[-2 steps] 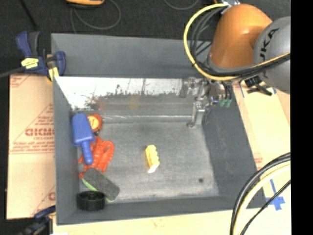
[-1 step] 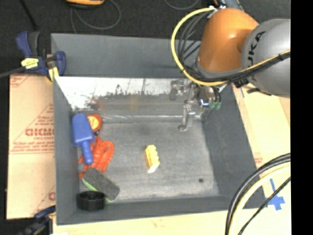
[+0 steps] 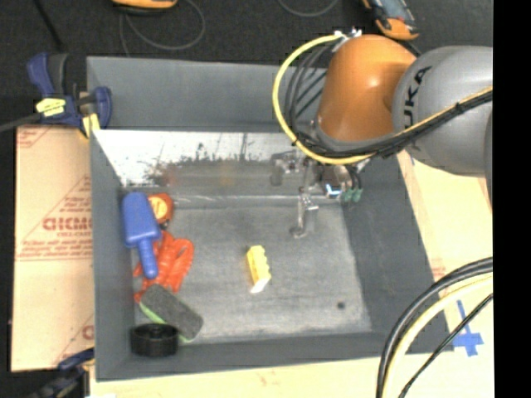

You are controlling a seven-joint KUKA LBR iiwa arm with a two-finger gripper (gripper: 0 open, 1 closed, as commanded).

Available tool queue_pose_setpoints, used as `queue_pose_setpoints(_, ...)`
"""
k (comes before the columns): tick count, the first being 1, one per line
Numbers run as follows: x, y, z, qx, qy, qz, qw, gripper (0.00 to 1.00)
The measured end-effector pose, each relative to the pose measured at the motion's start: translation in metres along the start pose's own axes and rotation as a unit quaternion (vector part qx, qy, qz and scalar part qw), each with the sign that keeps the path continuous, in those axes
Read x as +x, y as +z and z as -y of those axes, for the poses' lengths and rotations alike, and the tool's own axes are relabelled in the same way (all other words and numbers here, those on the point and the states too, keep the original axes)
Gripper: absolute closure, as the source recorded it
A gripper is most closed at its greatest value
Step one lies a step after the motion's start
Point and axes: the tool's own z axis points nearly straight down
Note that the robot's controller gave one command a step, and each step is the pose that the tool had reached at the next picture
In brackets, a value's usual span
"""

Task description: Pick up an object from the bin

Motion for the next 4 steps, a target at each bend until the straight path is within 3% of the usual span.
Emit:
queue_pose_setpoints(1,0.000,0.020,-0.012,0.001,-0.015,-0.0014,0.9999,0.00)
queue_pose_setpoints(2,0.024,0.020,-0.033,0.001,-0.113,-0.0015,0.9936,0.00)
queue_pose_setpoints(3,0.027,0.046,-0.034,0.000,-0.165,0.0003,0.9862,0.00)
queue_pose_setpoints(4,0.047,0.060,-0.039,0.000,-0.240,-0.0023,0.9709,0.00)
